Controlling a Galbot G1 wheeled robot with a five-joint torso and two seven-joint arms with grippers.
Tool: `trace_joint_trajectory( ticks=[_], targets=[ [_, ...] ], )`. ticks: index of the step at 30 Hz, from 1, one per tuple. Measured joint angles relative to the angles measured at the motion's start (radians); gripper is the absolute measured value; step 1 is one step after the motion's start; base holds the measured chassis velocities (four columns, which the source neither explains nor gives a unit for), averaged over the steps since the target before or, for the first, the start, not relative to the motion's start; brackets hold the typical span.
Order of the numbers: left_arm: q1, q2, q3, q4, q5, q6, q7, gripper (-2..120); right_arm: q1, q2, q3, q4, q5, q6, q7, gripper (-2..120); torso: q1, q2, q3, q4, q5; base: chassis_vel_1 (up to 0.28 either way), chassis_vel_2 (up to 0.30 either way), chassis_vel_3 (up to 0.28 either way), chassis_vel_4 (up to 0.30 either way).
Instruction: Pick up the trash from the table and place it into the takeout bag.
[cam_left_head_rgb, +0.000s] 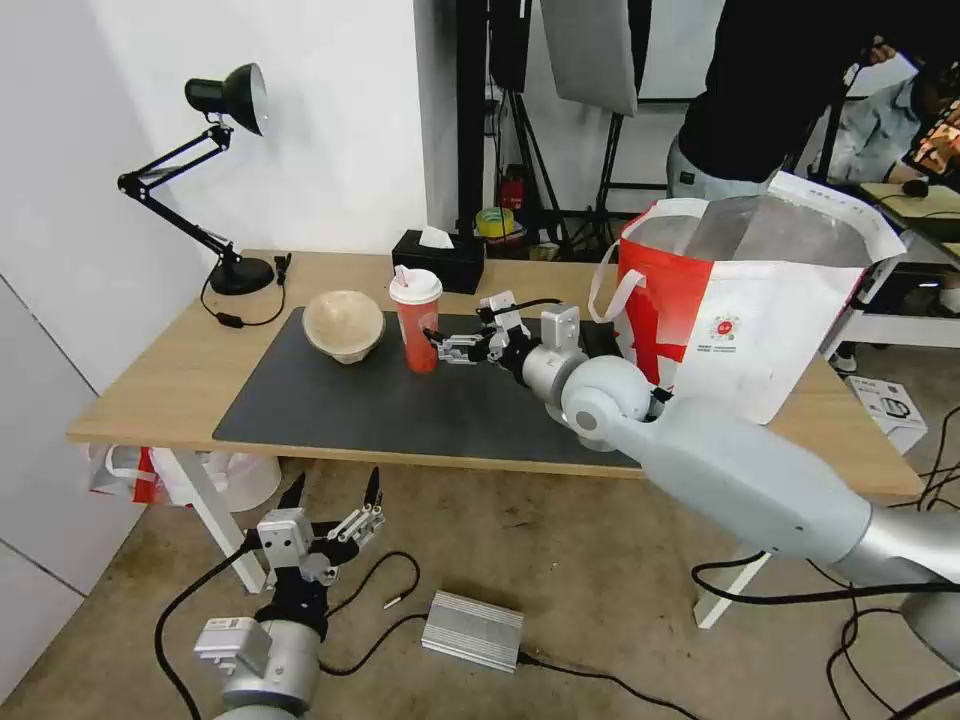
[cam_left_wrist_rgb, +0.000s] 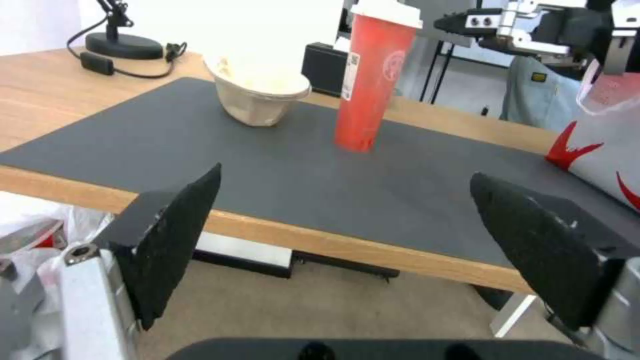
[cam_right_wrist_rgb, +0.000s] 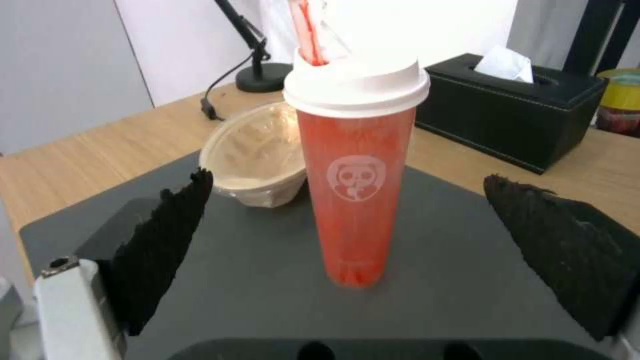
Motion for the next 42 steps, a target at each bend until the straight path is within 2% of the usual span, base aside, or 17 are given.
trace_joint_trajectory(
  ticks=[42],
  targets=[
    [0.011, -0.003, 0.006, 0.000, 0.019, -0.026, 0.004, 100, 0.049, 0.106, -0.014, -0.188, -0.025, 0.000, -0.100, 100, 0.000, 0.000, 0.000, 0.0000, 0.0000, 0.000, 0.000, 0.000, 0.000]
  ],
)
